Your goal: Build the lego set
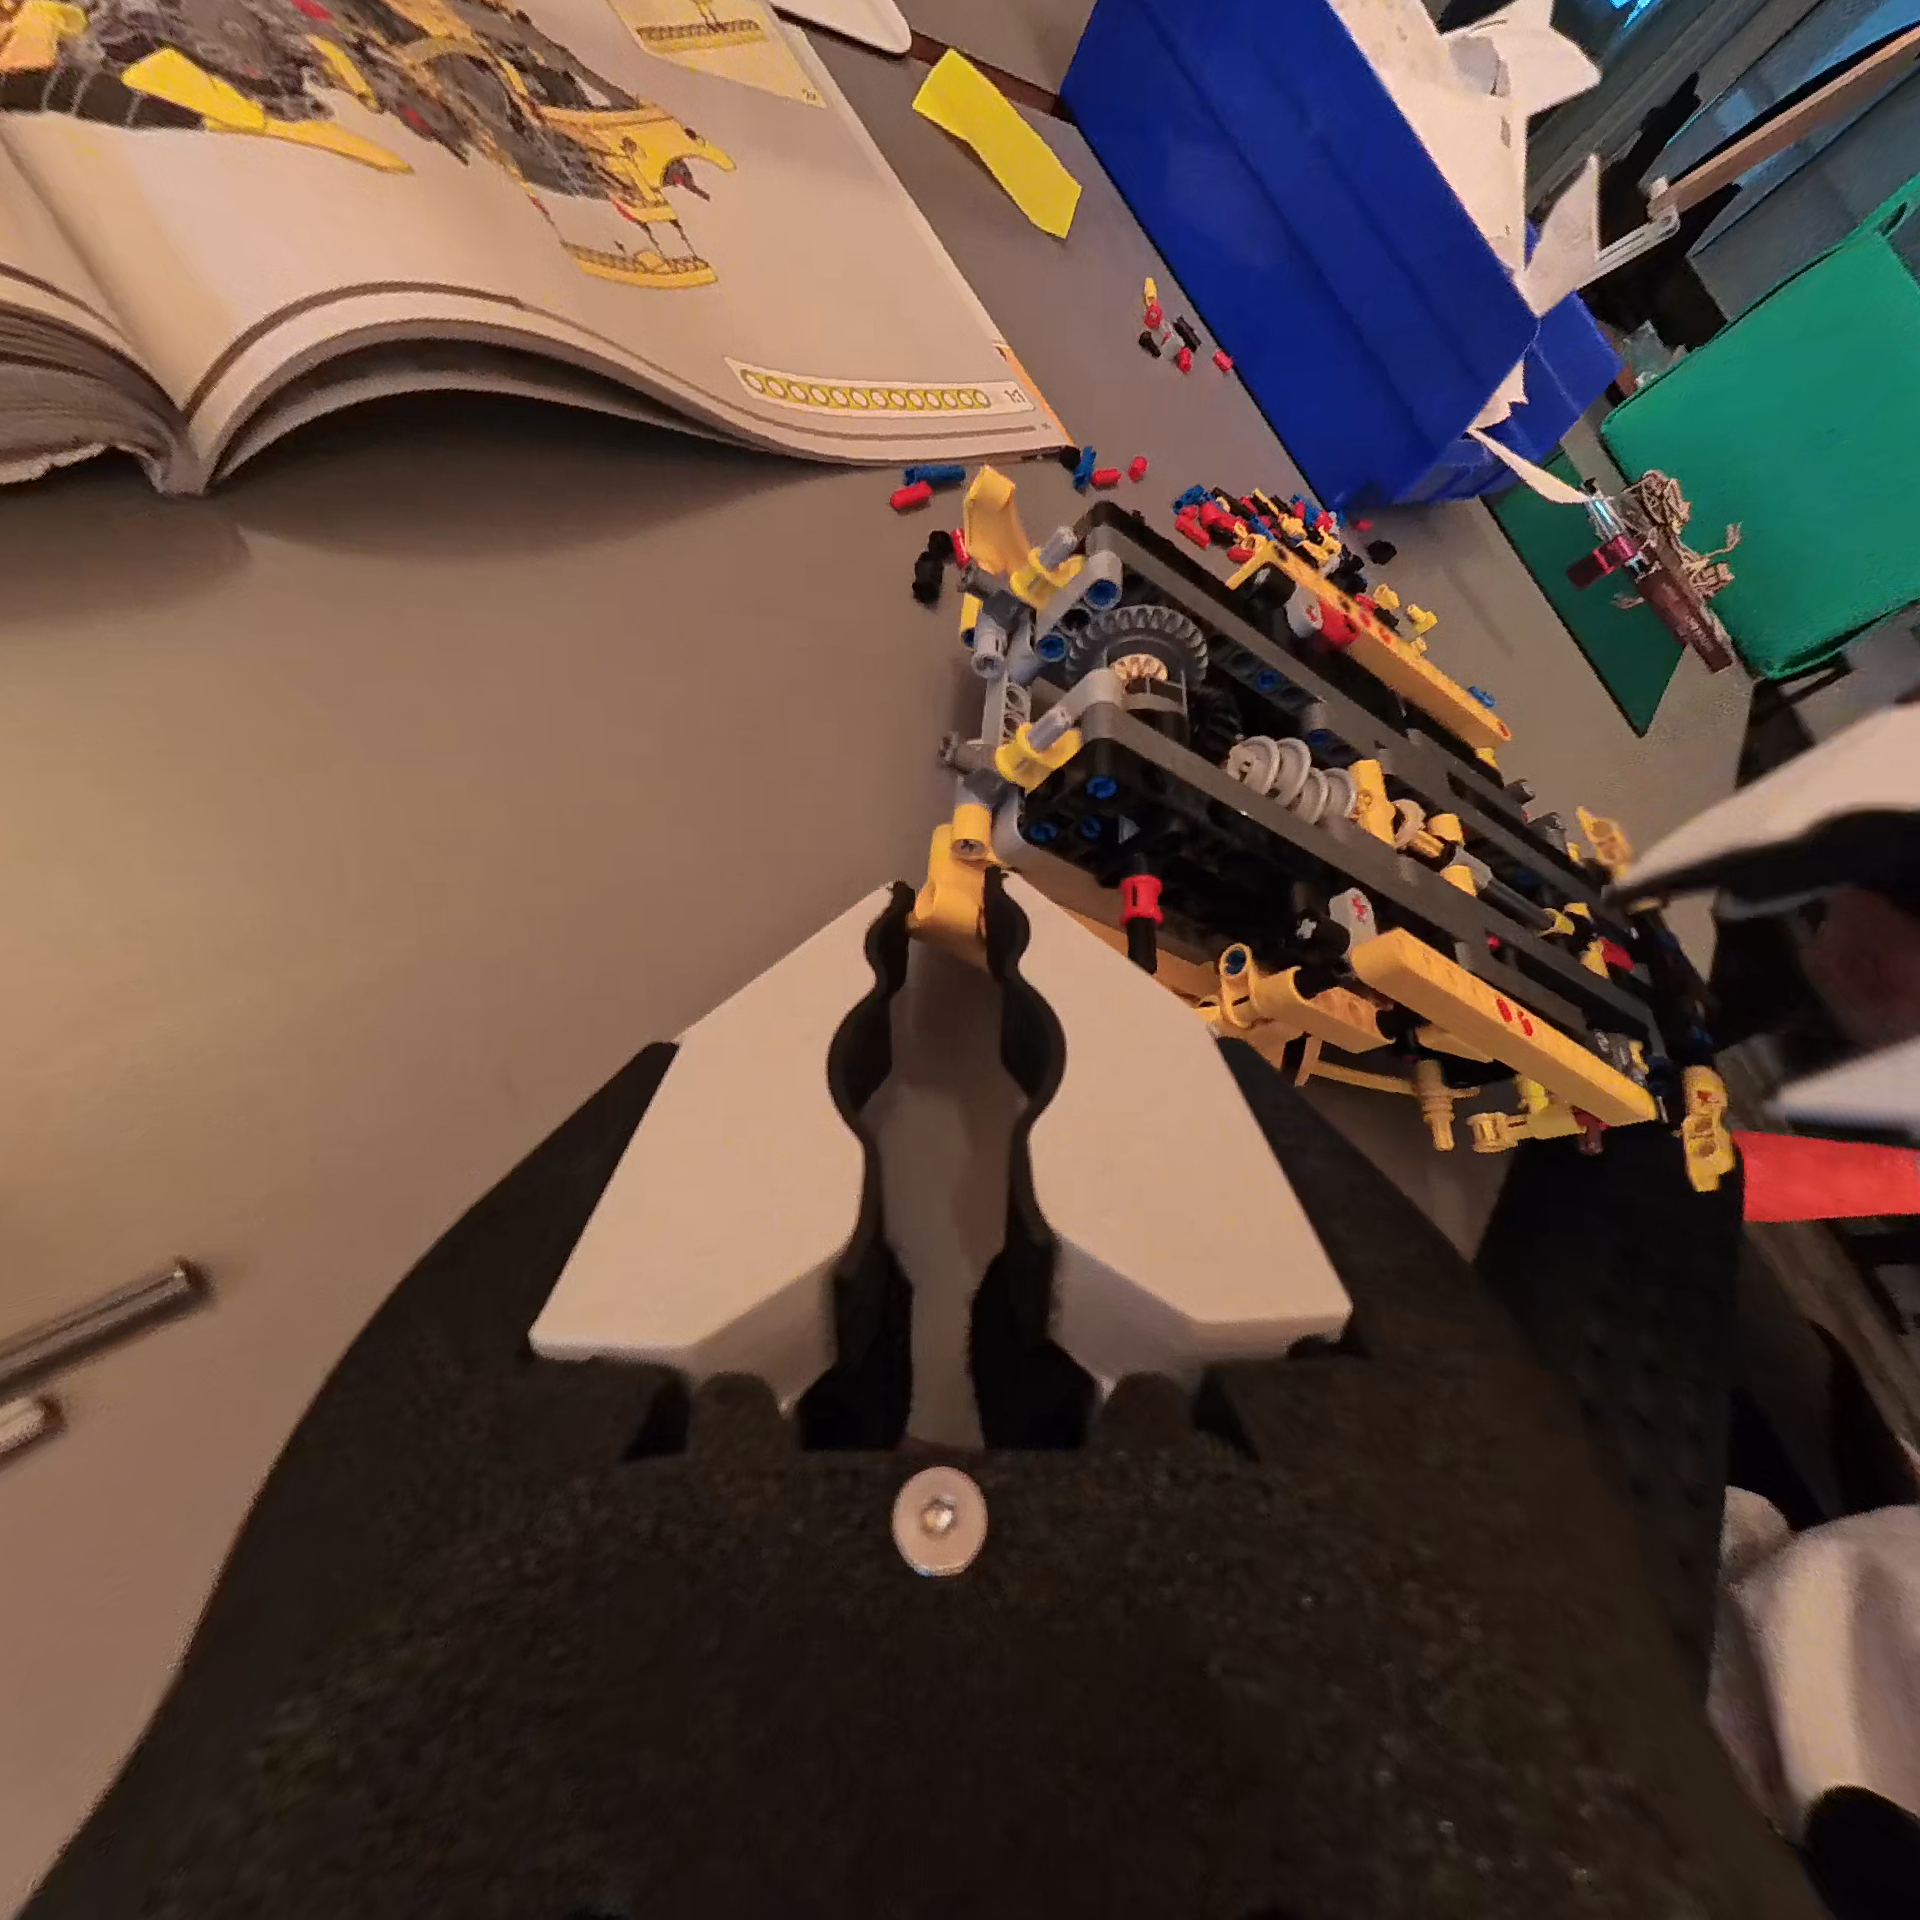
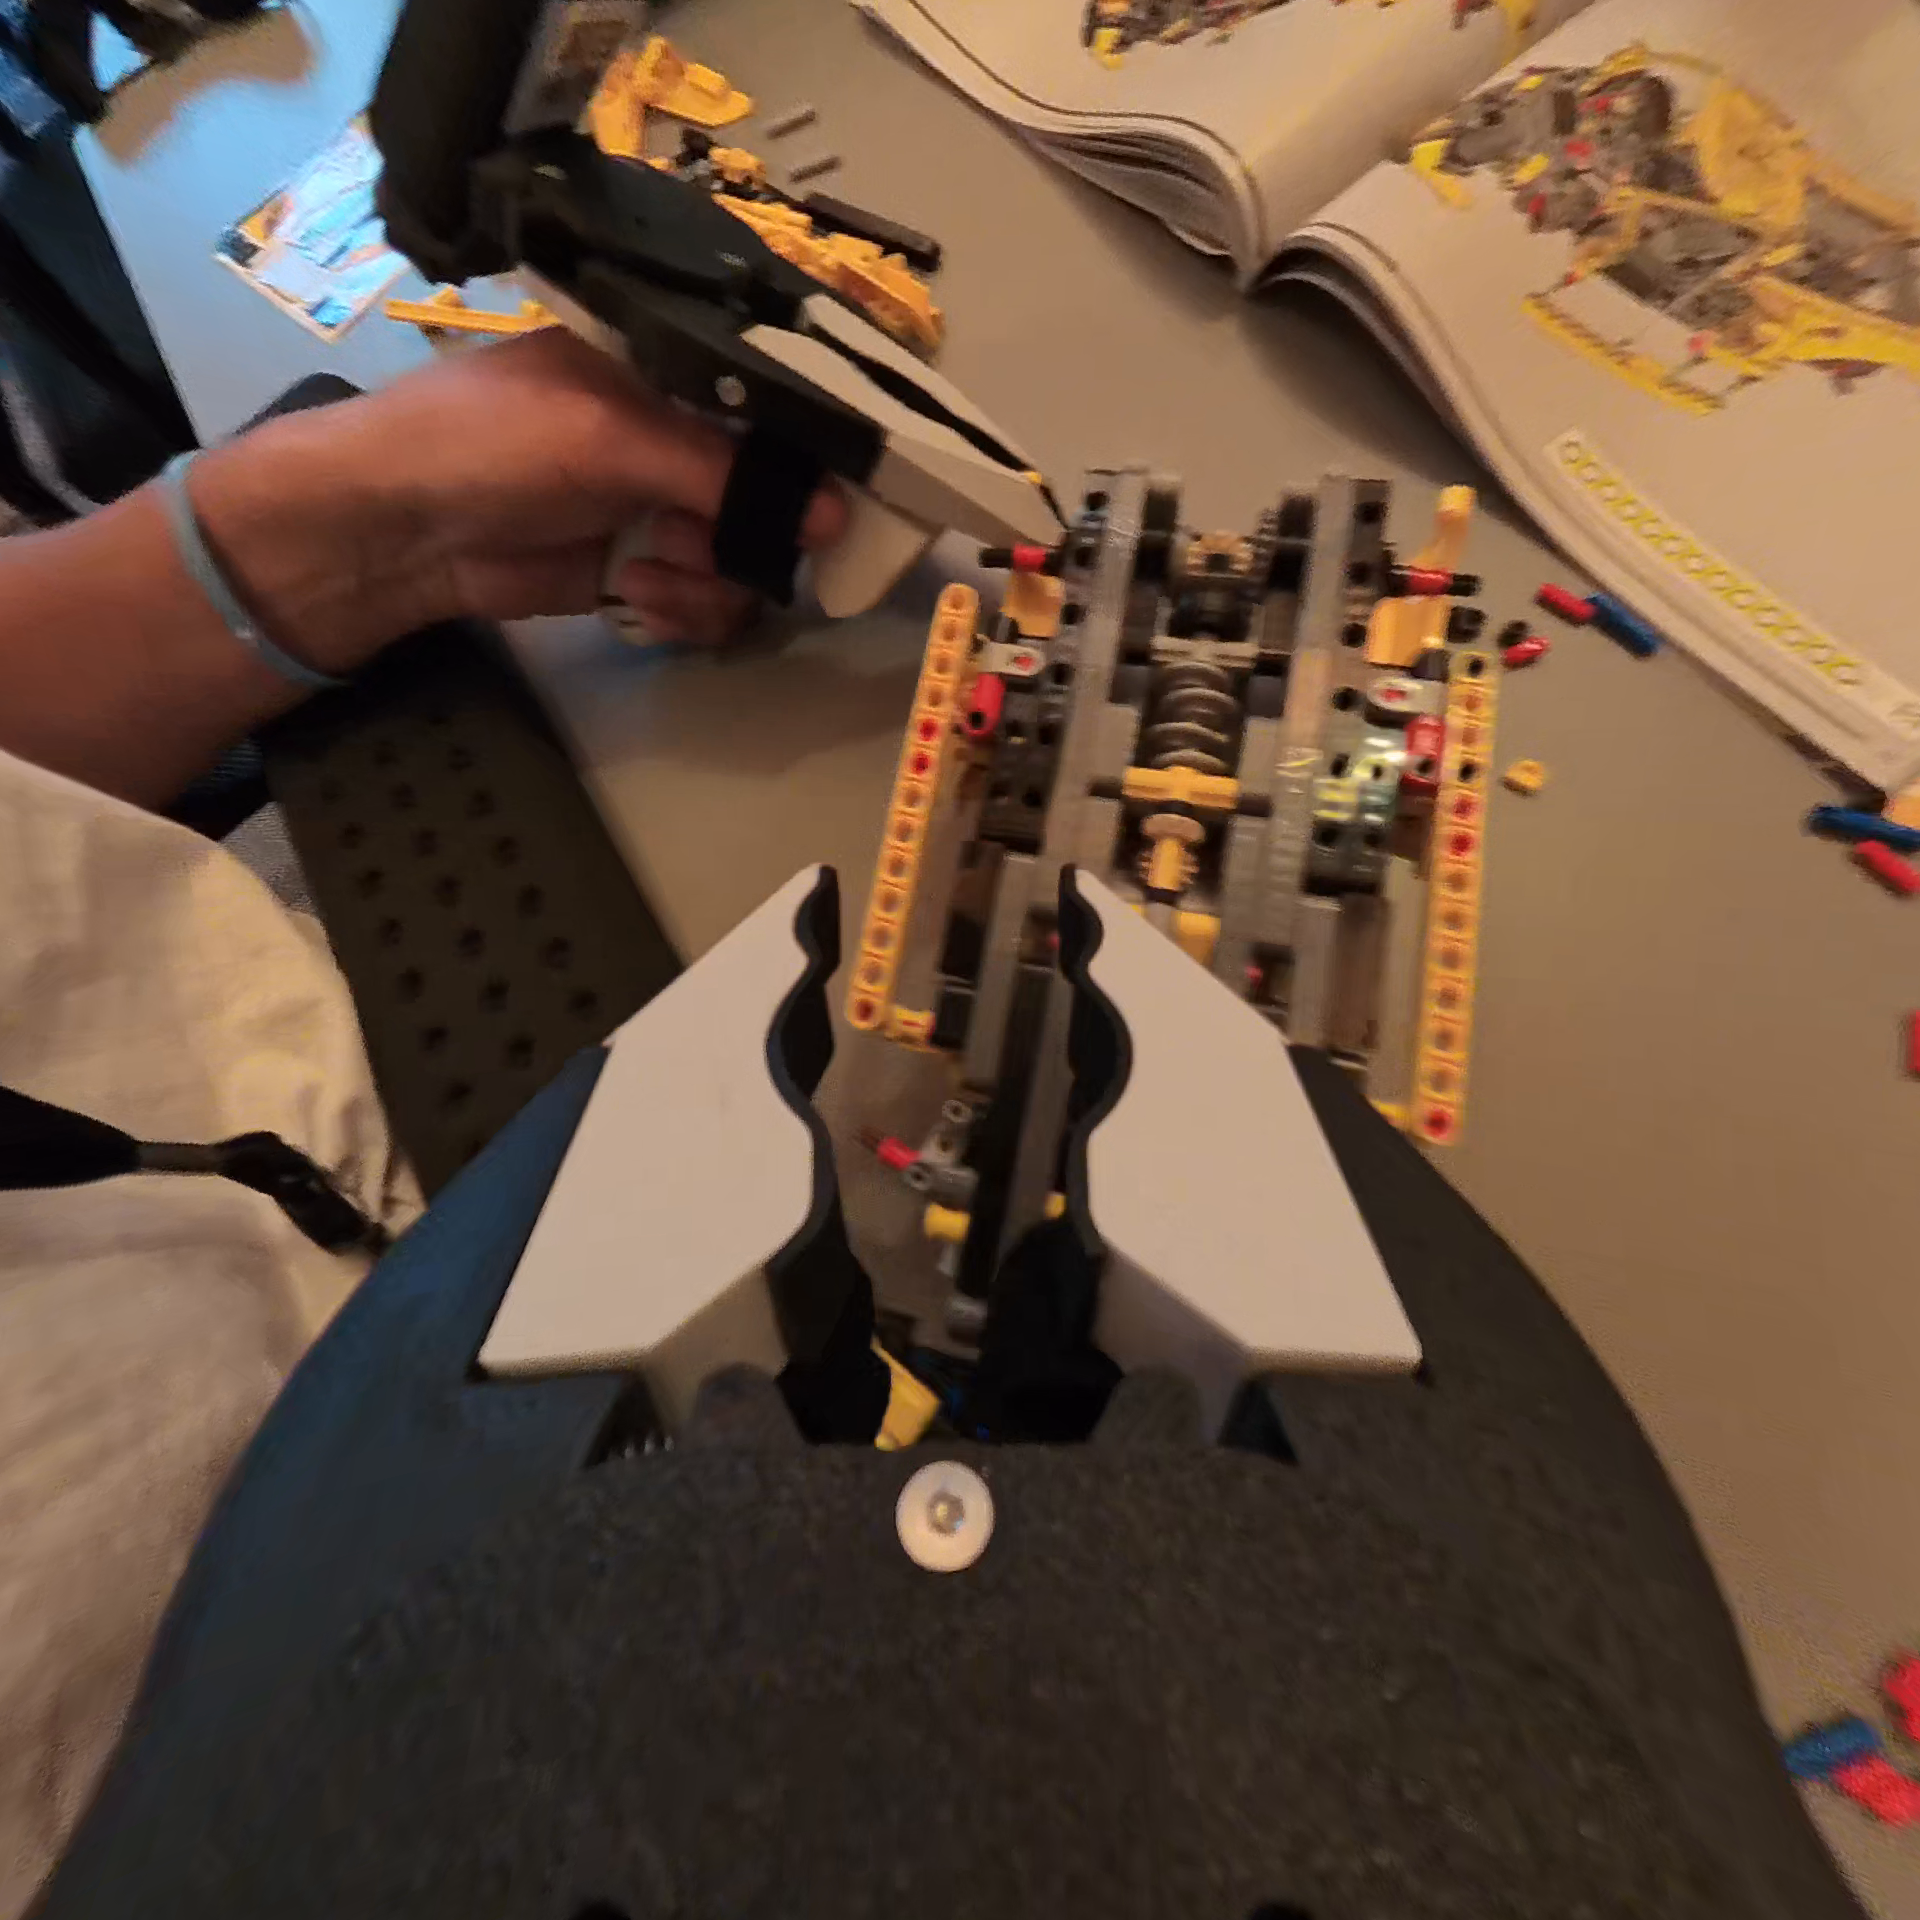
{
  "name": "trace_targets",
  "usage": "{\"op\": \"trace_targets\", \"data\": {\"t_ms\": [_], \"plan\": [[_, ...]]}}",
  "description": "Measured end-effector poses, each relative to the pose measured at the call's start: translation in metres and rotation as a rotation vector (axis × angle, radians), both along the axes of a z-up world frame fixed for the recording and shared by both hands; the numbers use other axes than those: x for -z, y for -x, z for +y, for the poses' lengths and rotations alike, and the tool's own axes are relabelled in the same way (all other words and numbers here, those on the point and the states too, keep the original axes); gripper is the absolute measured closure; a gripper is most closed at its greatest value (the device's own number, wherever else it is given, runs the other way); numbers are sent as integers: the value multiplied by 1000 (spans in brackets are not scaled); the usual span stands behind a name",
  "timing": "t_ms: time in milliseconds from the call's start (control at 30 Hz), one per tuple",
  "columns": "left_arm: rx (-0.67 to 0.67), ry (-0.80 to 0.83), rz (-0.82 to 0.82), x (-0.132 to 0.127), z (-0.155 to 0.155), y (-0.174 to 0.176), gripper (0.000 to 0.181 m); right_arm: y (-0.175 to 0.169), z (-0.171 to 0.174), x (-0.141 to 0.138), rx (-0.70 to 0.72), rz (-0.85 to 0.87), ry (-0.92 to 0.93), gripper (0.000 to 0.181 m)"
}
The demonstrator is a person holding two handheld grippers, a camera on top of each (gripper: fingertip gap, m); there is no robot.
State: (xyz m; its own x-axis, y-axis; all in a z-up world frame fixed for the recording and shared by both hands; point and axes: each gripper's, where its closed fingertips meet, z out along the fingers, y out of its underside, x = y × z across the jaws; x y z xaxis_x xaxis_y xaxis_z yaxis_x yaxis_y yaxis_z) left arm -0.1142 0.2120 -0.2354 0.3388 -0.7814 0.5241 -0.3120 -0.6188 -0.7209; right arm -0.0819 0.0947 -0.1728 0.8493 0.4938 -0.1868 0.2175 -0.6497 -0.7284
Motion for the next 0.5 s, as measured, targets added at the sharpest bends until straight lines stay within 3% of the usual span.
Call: {"op": "trace_targets", "data": {"t_ms": [100,200,333,500], "plan": [[4,43,-4,2,0,1,168,19,-3,11,-29,-82,18,142],[7,69,-13,2,-1,2,166,12,-3,19,-1,-195,-4,141],[12,75,-17,2,-1,2,166,-5,-8,18,50,-252,-11,124],[21,59,-18,1,-2,2,168,-27,-16,27,137,-465,-16,104]]}}
